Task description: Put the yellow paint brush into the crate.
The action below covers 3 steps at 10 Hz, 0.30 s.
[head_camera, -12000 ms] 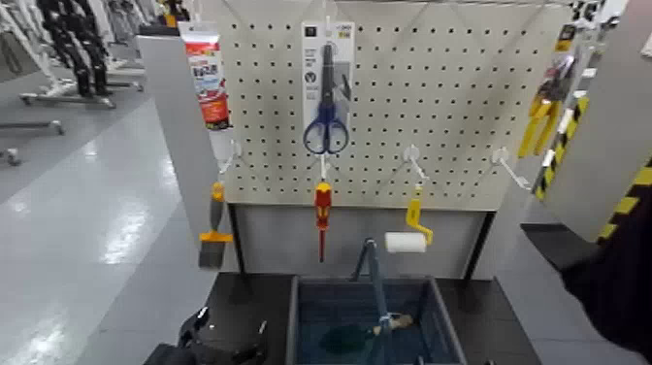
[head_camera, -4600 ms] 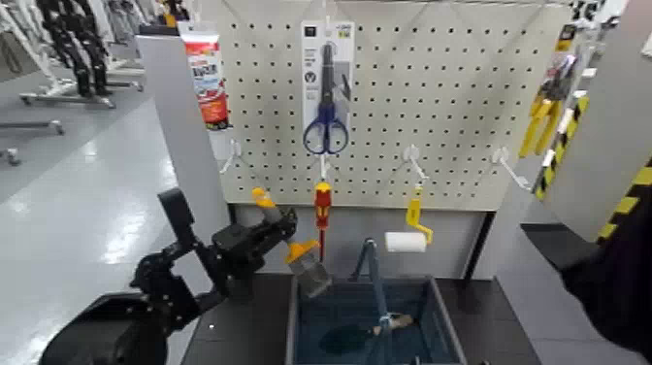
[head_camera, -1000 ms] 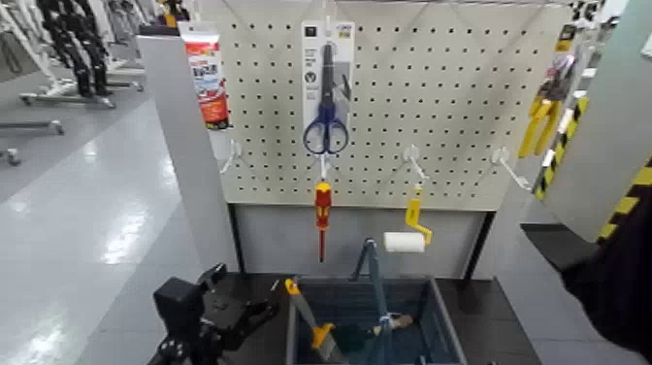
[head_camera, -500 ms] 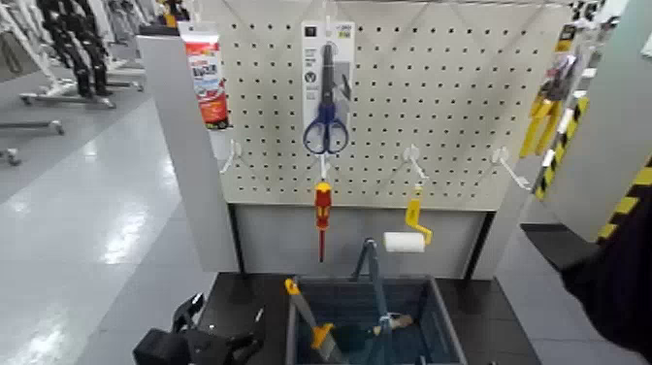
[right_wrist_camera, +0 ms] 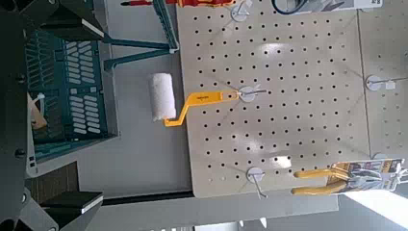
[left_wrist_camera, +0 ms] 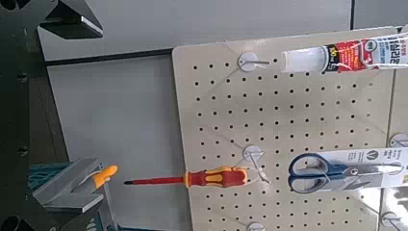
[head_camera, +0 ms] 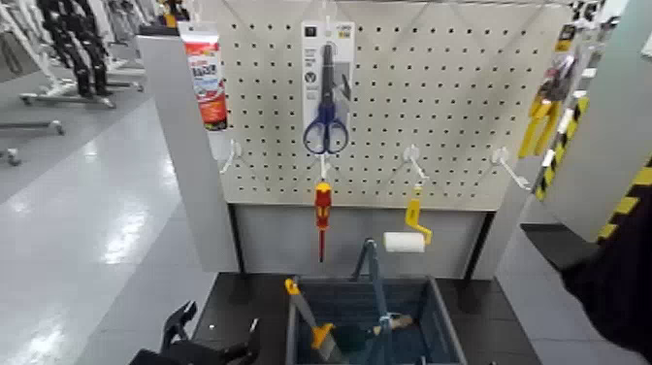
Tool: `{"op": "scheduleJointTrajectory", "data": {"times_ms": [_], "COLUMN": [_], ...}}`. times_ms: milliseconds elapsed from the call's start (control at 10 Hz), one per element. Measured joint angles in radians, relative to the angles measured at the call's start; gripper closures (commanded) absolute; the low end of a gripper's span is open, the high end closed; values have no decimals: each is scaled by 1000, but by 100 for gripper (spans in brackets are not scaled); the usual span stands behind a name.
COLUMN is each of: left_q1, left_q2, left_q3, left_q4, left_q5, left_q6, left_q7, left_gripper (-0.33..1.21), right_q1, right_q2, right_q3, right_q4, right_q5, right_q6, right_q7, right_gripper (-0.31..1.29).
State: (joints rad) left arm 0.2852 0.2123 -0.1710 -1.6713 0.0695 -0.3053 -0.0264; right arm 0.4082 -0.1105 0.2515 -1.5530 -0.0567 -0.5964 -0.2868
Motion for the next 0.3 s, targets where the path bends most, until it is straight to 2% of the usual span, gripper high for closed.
{"op": "scheduleJointTrajectory", "data": {"times_ms": [300], "left_q1": [3], "left_q2": [-1], "left_q3": [-1], "left_q4": [-2], "left_q5": [-4], "left_q6": [-3], "left_q7": [0], "left_gripper": [11], "right_q1": [-2], "right_q2": [-2], "right_q3": [1], "right_q4": [1], "right_q5": [3], "right_q6": [2], "right_q7": [-8], "right_gripper": [13]}}
